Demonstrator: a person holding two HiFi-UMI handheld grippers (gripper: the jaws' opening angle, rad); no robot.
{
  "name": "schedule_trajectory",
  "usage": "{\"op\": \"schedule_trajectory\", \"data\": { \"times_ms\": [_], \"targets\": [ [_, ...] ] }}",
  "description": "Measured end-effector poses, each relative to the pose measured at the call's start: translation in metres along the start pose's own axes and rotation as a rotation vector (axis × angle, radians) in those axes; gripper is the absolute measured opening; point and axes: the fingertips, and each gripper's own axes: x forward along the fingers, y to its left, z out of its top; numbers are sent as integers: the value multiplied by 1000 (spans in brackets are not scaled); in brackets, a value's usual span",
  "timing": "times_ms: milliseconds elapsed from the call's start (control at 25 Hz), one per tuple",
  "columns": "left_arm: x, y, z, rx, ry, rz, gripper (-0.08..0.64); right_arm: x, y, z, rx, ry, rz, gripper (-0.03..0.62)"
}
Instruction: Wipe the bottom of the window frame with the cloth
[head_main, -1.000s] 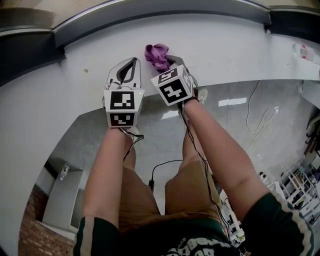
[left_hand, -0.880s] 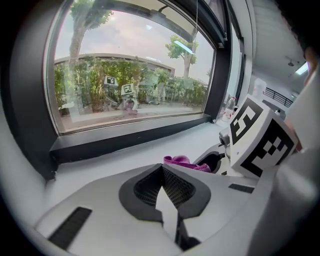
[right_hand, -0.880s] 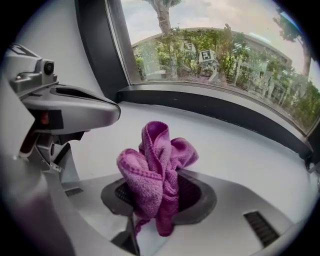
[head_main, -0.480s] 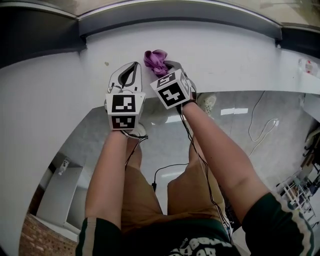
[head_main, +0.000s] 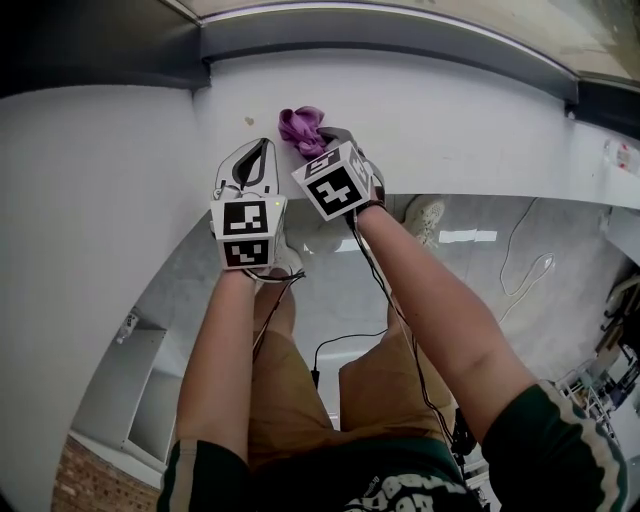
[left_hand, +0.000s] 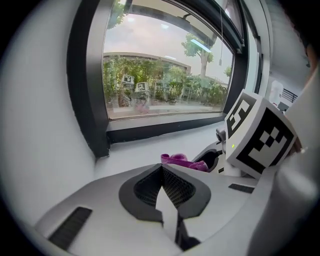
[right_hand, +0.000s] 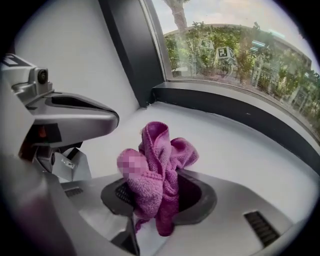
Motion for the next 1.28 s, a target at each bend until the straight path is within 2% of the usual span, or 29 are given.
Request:
{"op": "schedule_trajectory", "data": {
  "times_ms": [360,640,760,960,1280],
  "targets": [
    [-20,31,-17,-81,-15,56,3,17,30,19,-63,35,57,166],
    [-37,44,-31,-159,-31,90,3,34,54,37,-153,55,96,166],
    [-44,47,-37,-177,-29,85,3,43,70,49,-191,41,125,166],
    [-57,57,-45,-204,-27,100,3,53,104,60,-285,24,225,166],
    [-58,57,-49,-206,-26,98,2,55,104,57,-306,38,239,166]
  ]
}}
